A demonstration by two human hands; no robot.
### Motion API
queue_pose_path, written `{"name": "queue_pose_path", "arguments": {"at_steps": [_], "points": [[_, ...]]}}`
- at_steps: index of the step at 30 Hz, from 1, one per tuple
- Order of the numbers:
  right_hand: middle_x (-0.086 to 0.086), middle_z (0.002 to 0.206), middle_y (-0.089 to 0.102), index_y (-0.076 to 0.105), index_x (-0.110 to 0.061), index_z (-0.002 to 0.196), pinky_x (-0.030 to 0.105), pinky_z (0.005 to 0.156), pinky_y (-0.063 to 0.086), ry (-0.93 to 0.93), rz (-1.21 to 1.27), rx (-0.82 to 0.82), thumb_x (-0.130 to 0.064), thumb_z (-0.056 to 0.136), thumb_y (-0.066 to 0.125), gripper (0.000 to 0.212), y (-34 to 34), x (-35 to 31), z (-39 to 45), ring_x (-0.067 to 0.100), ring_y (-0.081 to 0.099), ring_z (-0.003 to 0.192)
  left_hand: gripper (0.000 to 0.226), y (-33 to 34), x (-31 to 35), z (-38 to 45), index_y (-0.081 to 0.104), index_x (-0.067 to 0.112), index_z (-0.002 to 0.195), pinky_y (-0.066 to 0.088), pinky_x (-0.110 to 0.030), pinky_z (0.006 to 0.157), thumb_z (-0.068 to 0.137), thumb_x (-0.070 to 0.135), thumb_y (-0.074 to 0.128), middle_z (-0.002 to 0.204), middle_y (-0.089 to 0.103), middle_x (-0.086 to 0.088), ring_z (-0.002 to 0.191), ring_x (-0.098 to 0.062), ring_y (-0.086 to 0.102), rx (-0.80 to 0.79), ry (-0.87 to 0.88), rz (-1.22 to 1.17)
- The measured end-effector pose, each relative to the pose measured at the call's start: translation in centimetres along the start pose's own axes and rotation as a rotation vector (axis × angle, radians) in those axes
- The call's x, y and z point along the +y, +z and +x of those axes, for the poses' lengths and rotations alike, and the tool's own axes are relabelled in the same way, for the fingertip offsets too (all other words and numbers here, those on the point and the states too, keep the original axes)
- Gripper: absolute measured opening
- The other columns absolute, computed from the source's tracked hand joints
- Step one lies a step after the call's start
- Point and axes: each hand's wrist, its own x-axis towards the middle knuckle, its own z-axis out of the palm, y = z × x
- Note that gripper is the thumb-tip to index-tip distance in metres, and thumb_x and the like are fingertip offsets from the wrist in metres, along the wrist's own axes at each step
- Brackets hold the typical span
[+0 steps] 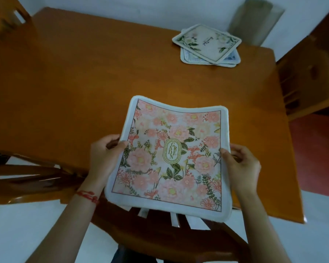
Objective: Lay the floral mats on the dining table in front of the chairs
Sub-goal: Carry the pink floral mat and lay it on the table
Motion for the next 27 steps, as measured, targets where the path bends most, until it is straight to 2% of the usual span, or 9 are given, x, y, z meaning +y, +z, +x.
{"name": "queue_pose_path", "arguments": {"at_steps": [4,7,9,15,18,23,27], "points": [[-0.005,0.080,0.062,0.064,-0.008,0.100,0.002,0.050,0.043,0.028,-0.036,0.069,-0.015,0.083,0.067,0.018,1.0,-0.1,0.0,-0.007,0.056,0.062,0.016,0.9,-0.8,2.6,0.067,0.011,0.098,0.053,-0.022,0.051,0.083,0.007,0.063,0.081,0.068,0.001,0.068,-0.014,0.066,-0.071,-0.018,0.004],[-0.012,0.078,0.059,0.063,-0.010,0.099,0.002,0.051,0.043,0.055,-0.044,0.089,-0.014,0.084,0.066,0.016,1.6,0.2,0.4,-0.010,0.058,0.061,0.018,1.7,-1.6,4.0,0.067,0.007,0.101,0.053,-0.030,0.058,0.082,0.006,0.064,0.082,0.068,-0.001,0.070,-0.018,0.066,-0.093,-0.030,0.005],[-0.015,0.078,0.059,0.063,-0.010,0.100,0.003,0.052,0.045,0.075,-0.052,0.096,-0.016,0.084,0.065,0.017,2.1,0.7,0.8,-0.008,0.060,0.065,0.019,2.3,-2.1,4.9,0.066,0.006,0.101,0.053,-0.031,0.058,0.082,0.006,0.065,0.083,0.068,-0.003,0.071,-0.020,0.067,-0.103,-0.038,0.008],[-0.012,0.082,0.060,0.064,-0.007,0.102,0.003,0.052,0.045,0.090,-0.088,0.078,-0.016,0.085,0.065,0.020,3.6,2.8,2.8,-0.011,0.056,0.063,0.017,4.1,-3.3,6.9,0.066,0.010,0.099,0.054,-0.019,0.052,0.083,0.006,0.064,0.081,0.067,0.002,0.070,-0.015,0.066,-0.109,-0.021,0.039],[-0.009,0.084,0.061,0.063,-0.004,0.103,0.003,0.051,0.045,0.094,-0.094,0.069,-0.016,0.085,0.065,0.021,4.4,3.7,3.7,-0.010,0.055,0.068,0.017,5.0,-3.8,7.7,0.065,0.010,0.099,0.053,-0.017,0.051,0.083,0.005,0.063,0.082,0.066,0.003,0.071,-0.012,0.066,-0.121,-0.018,0.033],[-0.006,0.085,0.063,0.063,-0.008,0.102,0.003,0.050,0.045,0.092,-0.111,0.070,-0.017,0.085,0.065,0.019,5.6,5.1,5.1,-0.010,0.057,0.061,0.017,6.2,-4.5,9.1,0.064,0.011,0.099,0.052,-0.014,0.050,0.084,0.003,0.061,0.082,0.065,0.006,0.071,-0.010,0.065,-0.114,-0.029,0.026],[-0.005,0.086,0.063,0.064,-0.003,0.103,0.001,0.051,0.043,0.080,-0.118,0.083,-0.015,0.085,0.065,0.022,6.5,6.1,6.2,-0.008,0.055,0.065,0.019,7.1,-5.2,10.1,0.063,0.013,0.100,0.052,-0.013,0.052,0.084,0.003,0.061,0.083,0.064,0.005,0.073,-0.009,0.065,-0.105,-0.022,0.021]]}}
